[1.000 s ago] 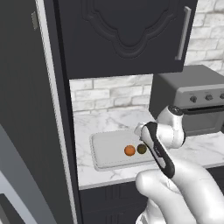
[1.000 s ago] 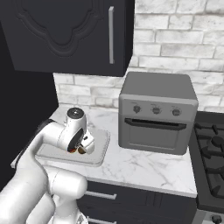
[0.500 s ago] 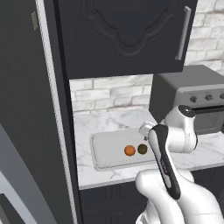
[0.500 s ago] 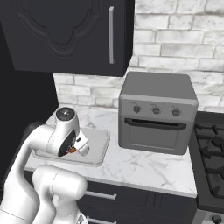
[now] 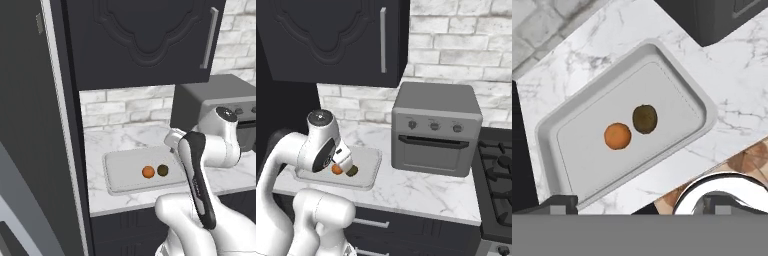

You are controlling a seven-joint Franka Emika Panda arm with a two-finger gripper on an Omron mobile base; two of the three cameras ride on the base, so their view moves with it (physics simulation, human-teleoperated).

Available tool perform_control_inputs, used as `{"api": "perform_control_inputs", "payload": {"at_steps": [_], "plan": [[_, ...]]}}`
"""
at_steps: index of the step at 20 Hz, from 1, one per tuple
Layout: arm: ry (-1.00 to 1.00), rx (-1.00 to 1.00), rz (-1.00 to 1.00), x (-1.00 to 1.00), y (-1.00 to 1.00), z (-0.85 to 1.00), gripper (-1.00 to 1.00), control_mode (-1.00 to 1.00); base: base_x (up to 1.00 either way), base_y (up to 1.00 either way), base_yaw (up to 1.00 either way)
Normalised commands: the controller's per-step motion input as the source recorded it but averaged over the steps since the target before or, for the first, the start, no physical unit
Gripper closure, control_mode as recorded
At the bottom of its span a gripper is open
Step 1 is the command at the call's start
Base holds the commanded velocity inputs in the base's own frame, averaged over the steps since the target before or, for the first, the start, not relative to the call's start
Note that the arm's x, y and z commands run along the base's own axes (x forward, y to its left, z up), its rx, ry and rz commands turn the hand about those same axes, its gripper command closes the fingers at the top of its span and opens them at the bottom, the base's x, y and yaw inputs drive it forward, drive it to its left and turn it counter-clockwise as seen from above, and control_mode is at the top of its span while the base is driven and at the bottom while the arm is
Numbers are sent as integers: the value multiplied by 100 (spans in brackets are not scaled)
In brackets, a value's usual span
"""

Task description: Pick the kiwi and tangerine from the fridge and place them inside the tupperware on the counter.

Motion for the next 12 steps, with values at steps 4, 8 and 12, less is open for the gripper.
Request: {"api": "perform_control_inputs", "payload": {"at_steps": [4,8,12], "plan": [[-2,0,0,-37,0,57,-100,-100,0,0,0],[-1,0,0,-41,0,56,-100,-100,0,0,0],[-1,0,0,-38,0,55,-100,-100,0,0,0]]}}
